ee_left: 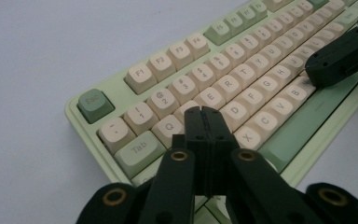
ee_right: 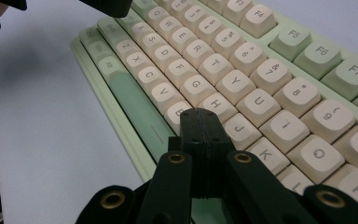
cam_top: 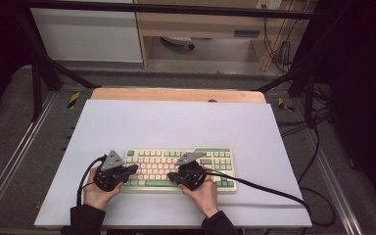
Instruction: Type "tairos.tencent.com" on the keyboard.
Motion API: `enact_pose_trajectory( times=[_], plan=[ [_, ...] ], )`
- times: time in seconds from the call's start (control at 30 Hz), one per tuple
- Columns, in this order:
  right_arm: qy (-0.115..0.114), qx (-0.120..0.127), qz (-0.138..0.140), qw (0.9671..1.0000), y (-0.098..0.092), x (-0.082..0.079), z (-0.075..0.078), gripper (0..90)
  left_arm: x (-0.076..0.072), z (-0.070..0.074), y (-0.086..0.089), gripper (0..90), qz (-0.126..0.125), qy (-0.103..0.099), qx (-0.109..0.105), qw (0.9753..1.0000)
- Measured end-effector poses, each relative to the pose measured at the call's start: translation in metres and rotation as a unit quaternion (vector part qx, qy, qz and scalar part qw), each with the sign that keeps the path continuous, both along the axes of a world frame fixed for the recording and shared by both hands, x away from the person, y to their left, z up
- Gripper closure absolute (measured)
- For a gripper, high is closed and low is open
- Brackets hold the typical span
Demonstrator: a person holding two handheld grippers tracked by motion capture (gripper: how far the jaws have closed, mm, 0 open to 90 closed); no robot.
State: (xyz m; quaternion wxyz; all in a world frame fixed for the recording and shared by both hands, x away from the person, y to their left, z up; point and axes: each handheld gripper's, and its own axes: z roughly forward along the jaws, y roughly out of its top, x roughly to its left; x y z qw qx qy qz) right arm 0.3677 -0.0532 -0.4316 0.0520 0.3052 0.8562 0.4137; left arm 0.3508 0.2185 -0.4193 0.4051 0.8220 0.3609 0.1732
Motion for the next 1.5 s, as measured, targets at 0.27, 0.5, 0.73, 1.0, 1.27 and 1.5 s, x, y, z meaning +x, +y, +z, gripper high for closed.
enact_pose_trajectory(
  times=[0.27,0.5,0.73,1.0,1.27,1.5],
  plan=[
    [-0.009,0.006,0.001,0.9999,-0.005,-0.001,0.01,90.0,0.0,0.001,0.0,89.8,-0.001,-0.001,-0.001,1.0],
    [-0.017,0.0,-0.002,0.9999,-0.011,-0.001,0.02,90.0,-0.001,0.001,-0.001,89.8,-0.002,-0.001,-0.001,1.0],
    [-0.019,-0.003,-0.005,0.9998,-0.02,-0.001,0.026,90.0,-0.001,0.001,-0.001,89.8,-0.003,-0.001,-0.003,1.0],
    [-0.018,-0.002,-0.017,0.9997,-0.036,-0.001,0.026,90.0,-0.001,0.001,-0.004,89.8,-0.006,0.001,-0.002,1.0],
    [-0.02,-0.002,-0.024,0.9995,-0.049,-0.002,0.027,90.0,-0.002,0.002,-0.009,89.8,-0.012,0.0,-0.002,0.9999],
    [-0.019,0.0,-0.035,0.9992,-0.063,-0.004,0.026,90.0,-0.003,0.001,-0.017,89.8,-0.021,0.002,0.0,0.9998]
  ],
)
